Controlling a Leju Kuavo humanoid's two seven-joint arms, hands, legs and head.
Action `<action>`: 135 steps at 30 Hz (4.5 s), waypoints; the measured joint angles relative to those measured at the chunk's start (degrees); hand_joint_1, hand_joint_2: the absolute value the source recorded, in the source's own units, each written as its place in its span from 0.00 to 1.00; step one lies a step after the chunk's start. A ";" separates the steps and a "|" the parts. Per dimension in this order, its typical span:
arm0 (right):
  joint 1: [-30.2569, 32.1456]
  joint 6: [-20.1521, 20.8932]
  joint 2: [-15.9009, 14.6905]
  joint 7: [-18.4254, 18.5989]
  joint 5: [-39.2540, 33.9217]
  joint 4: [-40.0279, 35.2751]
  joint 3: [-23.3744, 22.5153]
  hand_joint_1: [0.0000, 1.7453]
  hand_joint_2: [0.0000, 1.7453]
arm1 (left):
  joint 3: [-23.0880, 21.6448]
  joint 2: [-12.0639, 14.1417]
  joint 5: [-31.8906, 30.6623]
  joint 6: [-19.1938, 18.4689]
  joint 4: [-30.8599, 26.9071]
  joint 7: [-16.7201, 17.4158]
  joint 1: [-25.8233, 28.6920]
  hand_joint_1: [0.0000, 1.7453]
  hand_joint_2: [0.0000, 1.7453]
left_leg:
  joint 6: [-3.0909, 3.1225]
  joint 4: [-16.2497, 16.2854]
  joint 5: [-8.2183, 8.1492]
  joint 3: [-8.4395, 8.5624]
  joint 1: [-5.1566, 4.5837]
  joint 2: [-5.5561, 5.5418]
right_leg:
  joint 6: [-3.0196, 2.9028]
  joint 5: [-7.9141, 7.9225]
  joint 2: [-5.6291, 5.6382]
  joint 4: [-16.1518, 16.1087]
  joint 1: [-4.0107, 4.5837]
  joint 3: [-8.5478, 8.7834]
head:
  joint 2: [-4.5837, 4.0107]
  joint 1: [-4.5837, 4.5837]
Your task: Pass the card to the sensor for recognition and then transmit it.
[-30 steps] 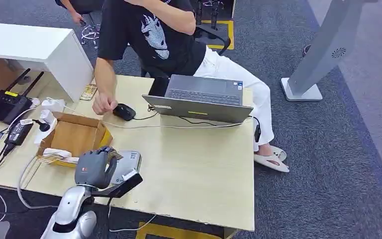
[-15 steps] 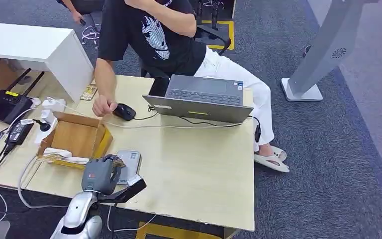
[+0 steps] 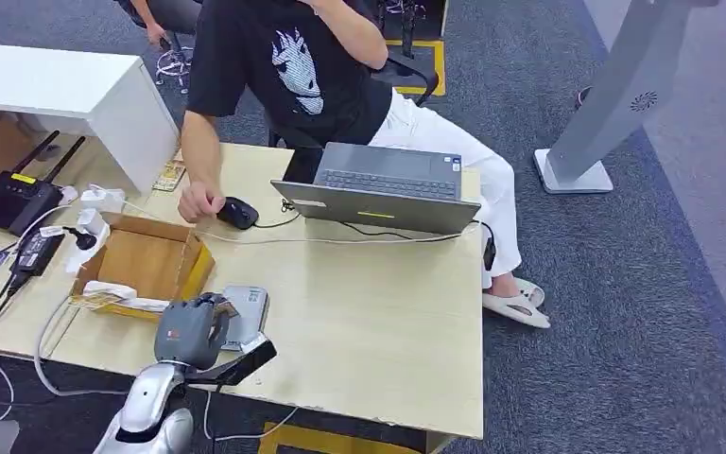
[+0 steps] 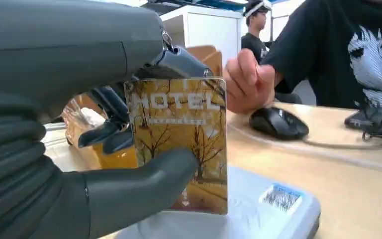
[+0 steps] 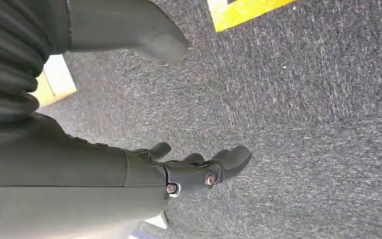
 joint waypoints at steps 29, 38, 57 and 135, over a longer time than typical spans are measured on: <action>-0.40 0.00 -0.13 -0.61 1.68 0.00 -0.48 0.00 1.00 | 2.27 13.29 -9.24 -11.69 -16.44 5.86 -23.47 0.00 1.00 | -0.09 0.00 0.08 -0.07 0.05 0.00 | -0.07 0.05 0.01 0.04 0.06 -0.11 | 0.00 0.00; -0.45 -0.11 -0.13 -0.61 1.79 0.02 -0.48 0.00 1.00 | 0.85 11.98 -8.41 -5.84 -17.01 7.82 -23.96 0.00 1.00 | -0.09 0.00 0.07 -0.08 0.03 0.00 | -0.07 0.05 0.03 0.03 0.04 -0.09 | 0.00 0.02; -0.24 -0.35 -0.07 -0.28 -0.50 0.31 -1.79 0.00 1.00 | 2.38 12.96 0.05 -1.84 -26.11 2.44 -9.35 0.00 1.00 | -0.09 -0.02 0.00 -0.07 0.01 0.20 | -0.07 0.04 0.23 0.03 0.02 -0.14 | 0.00 0.00; -0.07 0.26 1.42 0.31 0.00 -0.39 -8.50 0.00 1.00 | 18.28 15.85 -11.40 -13.57 -25.97 5.83 9.61 0.00 1.00 | -0.14 -0.02 -0.08 -0.04 0.05 -0.02 | -0.16 -0.12 -0.03 0.02 0.04 -0.04 | 0.00 0.11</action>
